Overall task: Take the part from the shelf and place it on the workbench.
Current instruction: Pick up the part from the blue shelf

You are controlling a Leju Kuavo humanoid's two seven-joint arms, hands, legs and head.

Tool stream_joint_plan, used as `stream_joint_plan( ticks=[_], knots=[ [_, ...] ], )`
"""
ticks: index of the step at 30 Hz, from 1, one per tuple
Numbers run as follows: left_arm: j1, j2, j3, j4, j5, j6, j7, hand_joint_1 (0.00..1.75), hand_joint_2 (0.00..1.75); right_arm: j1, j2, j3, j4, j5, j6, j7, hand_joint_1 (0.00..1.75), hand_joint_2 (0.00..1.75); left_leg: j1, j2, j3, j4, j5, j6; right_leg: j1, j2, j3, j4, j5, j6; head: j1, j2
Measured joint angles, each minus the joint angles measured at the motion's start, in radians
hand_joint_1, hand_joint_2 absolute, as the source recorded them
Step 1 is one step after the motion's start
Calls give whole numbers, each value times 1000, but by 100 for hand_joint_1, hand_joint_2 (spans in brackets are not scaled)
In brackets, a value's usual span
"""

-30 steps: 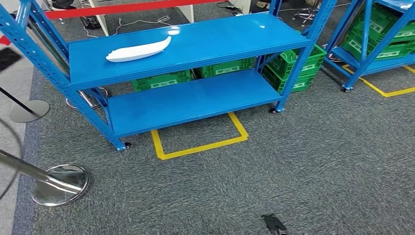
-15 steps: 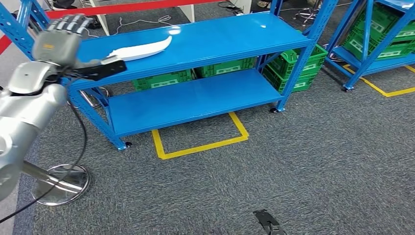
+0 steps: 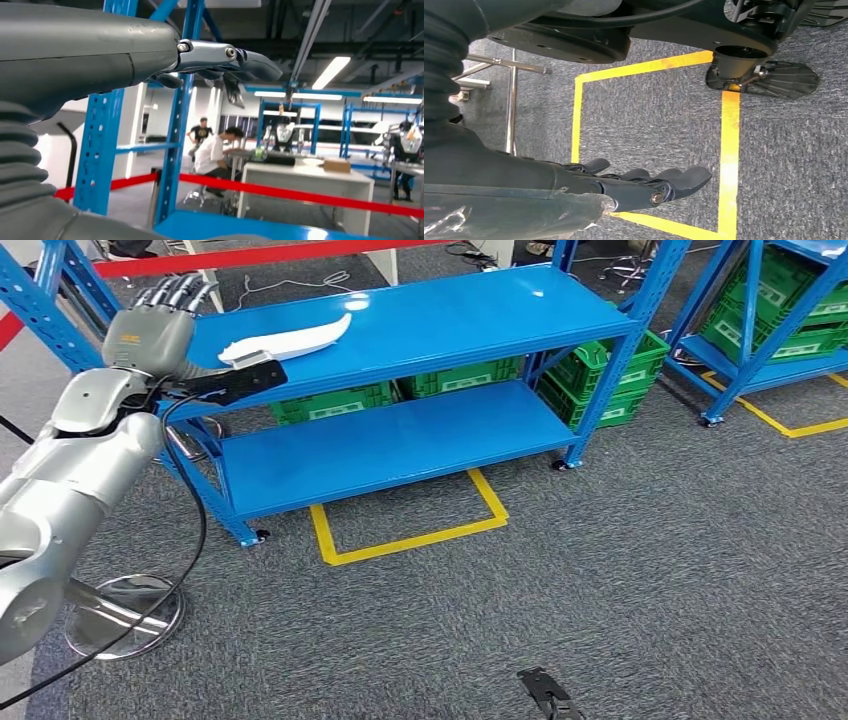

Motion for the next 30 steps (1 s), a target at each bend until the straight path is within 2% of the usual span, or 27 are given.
stream_joint_plan(
  ticks=[8,16,23,27,30],
  knots=[
    [-20,8,17,21,-2,-124,39,0,175,-2,0,0,0,9,0,3,0,175,0,0,0,0,0,0,0,0,0,0,0,0,0,0],
    [49,-5,7,44,-42,-61,108,0,175,-1,0,-1,0,8,-1,2,0,175,0,0,0,0,0,0,0,0,0,0,0,0,0,0],
    [71,-12,0,59,-38,-47,116,0,175,8,0,-4,0,8,-3,2,0,175,0,0,-1,0,0,0,0,0,-1,0,0,0,0,0],
    [71,-14,0,63,-30,-47,116,0,0,11,0,-4,0,9,-3,2,0,175,0,0,-1,0,0,0,0,0,-1,0,0,0,0,0],
    [72,-15,0,65,-21,-47,116,0,0,12,0,-4,0,9,-3,2,0,175,0,0,-1,0,0,0,0,0,-1,0,0,0,0,0]
  ],
)
